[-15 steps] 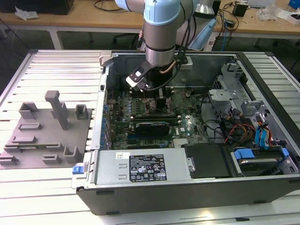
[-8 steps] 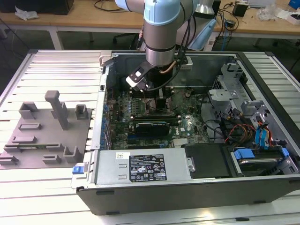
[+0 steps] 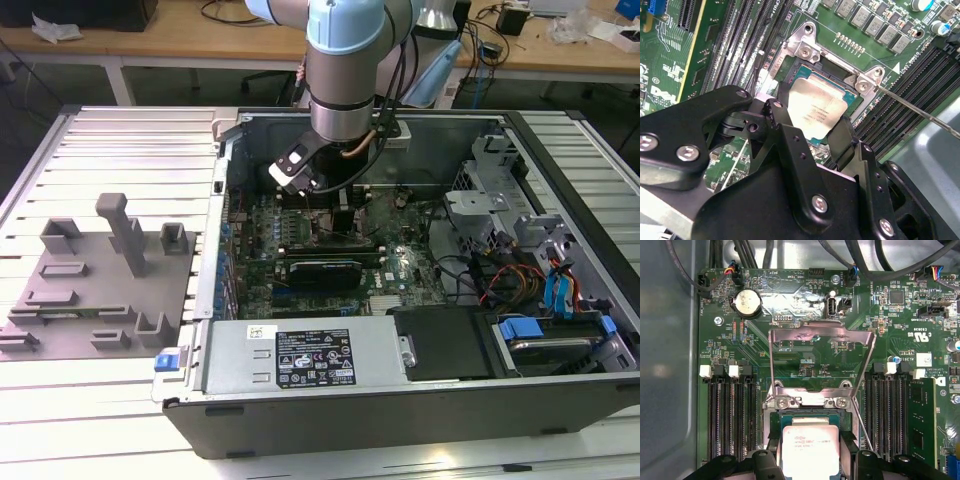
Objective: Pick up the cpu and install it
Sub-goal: 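Place the cpu into insertion slot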
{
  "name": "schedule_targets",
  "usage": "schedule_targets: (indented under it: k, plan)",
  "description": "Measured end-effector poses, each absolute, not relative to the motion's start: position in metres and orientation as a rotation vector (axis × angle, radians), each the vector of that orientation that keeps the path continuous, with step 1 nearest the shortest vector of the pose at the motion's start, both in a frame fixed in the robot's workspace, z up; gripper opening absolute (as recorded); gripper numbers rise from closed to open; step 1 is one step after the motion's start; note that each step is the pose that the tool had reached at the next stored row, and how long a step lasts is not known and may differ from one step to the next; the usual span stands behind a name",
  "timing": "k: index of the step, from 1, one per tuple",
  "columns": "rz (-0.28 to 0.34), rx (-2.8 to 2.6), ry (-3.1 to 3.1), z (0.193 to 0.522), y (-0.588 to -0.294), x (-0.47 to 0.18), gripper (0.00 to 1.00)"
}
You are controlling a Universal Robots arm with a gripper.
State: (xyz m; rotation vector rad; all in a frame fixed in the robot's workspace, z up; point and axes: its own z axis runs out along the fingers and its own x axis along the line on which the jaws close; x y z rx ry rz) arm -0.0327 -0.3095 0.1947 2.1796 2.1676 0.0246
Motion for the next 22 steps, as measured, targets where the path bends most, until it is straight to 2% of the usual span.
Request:
schedule_targets:
  k: [18, 20, 22]
  plan:
    - [0.024, 2.18, 2.167, 0.1947, -0.3104, -0.0322, 0.55]
    - [0.025, 2.18, 2.168, 0.1946, -0.3104, -0.0321, 0.61]
    - [0.025, 2.18, 2.168, 0.1946, -0.3104, -0.0321, 0.61]
